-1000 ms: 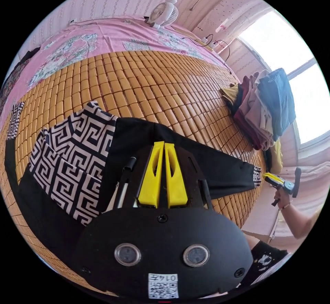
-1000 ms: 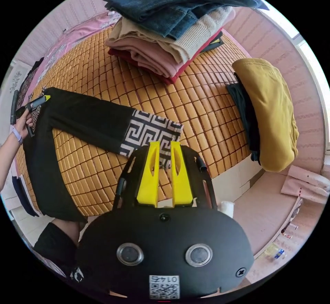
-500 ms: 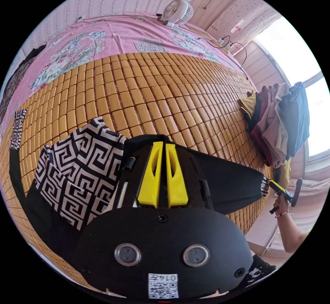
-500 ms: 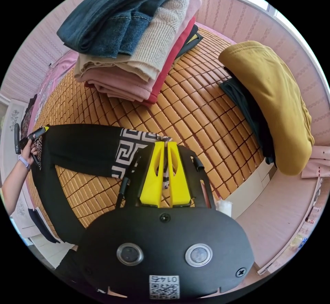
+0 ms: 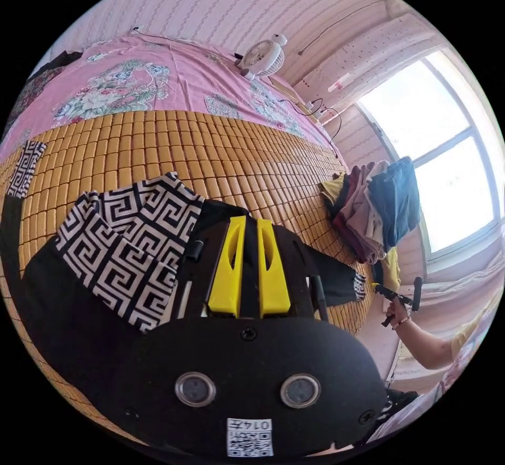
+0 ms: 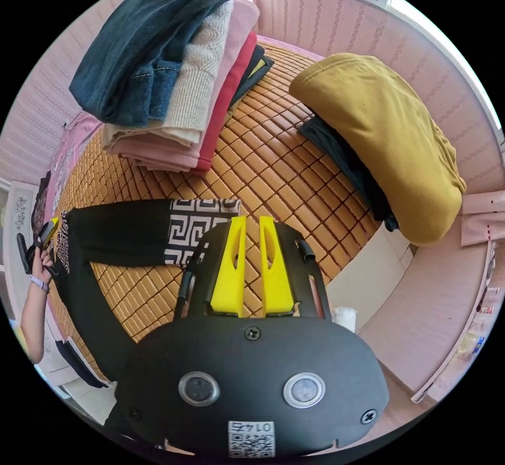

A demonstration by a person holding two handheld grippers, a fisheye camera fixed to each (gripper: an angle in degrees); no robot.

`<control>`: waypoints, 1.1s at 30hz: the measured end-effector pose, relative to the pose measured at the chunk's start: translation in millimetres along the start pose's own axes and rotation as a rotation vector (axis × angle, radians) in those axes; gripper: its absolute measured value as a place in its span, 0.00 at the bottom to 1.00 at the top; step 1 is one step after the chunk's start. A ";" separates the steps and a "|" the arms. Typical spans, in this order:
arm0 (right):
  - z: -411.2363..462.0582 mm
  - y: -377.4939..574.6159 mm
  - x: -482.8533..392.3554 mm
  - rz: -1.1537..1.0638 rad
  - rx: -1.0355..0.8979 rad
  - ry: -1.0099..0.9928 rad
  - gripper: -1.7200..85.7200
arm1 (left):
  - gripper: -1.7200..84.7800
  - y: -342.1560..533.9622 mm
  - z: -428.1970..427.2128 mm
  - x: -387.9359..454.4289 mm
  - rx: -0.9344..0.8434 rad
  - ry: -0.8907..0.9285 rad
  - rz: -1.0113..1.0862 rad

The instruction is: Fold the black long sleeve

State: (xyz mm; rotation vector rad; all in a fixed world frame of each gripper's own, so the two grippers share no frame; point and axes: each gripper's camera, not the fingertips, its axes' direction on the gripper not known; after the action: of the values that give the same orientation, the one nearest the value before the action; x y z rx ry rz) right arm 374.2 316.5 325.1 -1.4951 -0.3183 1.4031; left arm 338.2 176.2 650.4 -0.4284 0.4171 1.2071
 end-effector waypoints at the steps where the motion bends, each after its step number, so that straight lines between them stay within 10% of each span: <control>1: -5.2 6.0 -3.6 -0.008 0.008 0.027 0.08 | 0.08 14.8 -20.3 -5.0 0.028 -0.011 0.004; 9: -18.4 37.8 -135.0 -0.368 0.026 0.096 0.03 | 0.07 141.9 -121.8 -65.7 -0.005 -0.201 -0.120; 22: 1.8 76.8 -624.6 -1.277 0.033 -0.536 0.10 | 0.08 318.6 -175.0 -124.6 -0.080 -0.332 -0.292; 33: 64.0 126.3 -901.9 -1.297 -0.048 -0.389 0.14 | 0.03 370.0 -192.1 -149.8 -0.005 -0.261 -0.286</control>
State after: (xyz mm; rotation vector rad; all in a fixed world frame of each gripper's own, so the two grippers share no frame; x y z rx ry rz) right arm 6.5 -391.5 769.1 -0.6897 -1.2871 0.5713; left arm -73.9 65.4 531.3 -0.3167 0.1231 0.9690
